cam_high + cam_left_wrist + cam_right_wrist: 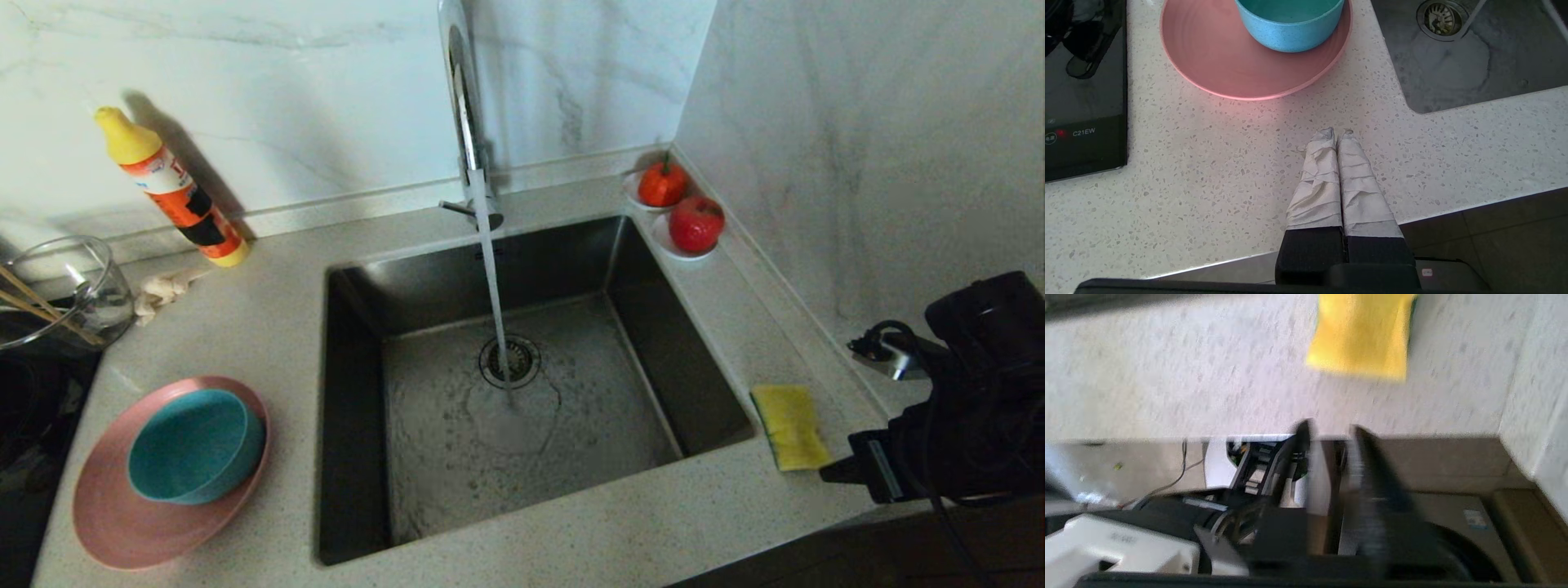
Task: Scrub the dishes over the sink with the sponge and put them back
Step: Pick up a bowl and the sponge
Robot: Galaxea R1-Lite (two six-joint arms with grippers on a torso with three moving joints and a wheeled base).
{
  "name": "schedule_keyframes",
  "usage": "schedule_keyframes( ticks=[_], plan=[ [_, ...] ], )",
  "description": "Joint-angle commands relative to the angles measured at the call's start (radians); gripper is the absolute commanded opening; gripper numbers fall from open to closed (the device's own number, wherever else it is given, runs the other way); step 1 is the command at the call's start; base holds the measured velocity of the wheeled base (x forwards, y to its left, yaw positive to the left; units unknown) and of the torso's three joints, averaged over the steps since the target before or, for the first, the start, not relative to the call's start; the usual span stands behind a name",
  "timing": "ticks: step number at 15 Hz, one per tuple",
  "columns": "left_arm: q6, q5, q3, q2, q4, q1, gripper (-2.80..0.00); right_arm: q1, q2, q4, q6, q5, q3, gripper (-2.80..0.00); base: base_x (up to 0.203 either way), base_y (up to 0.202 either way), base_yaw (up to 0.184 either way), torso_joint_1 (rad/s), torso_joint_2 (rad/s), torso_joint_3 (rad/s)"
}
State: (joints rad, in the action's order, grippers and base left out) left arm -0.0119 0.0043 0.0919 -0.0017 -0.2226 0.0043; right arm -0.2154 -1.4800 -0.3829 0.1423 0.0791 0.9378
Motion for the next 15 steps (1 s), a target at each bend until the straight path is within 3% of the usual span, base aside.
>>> schedule_keyframes(
  ticks=[1,11,15],
  plan=[
    [0.0,0.0,0.0,0.0,-0.001,0.0,-2.8,-0.011,-0.035,0.002,0.002,-0.006,0.001,0.0,0.0,0.0,0.0,0.0,0.0,0.0],
    [0.0,0.0,0.0,0.0,-0.001,0.0,-2.8,-0.024,-0.099,0.009,-0.003,-0.051,0.01,0.0,0.0,0.0,0.0,0.0,0.0,0.0],
    [0.0,0.0,0.0,0.0,-0.001,0.0,-2.8,-0.069,-0.138,0.009,-0.001,-0.127,0.023,0.0,0.0,0.0,0.0,0.0,0.0,0.0]
  ],
)
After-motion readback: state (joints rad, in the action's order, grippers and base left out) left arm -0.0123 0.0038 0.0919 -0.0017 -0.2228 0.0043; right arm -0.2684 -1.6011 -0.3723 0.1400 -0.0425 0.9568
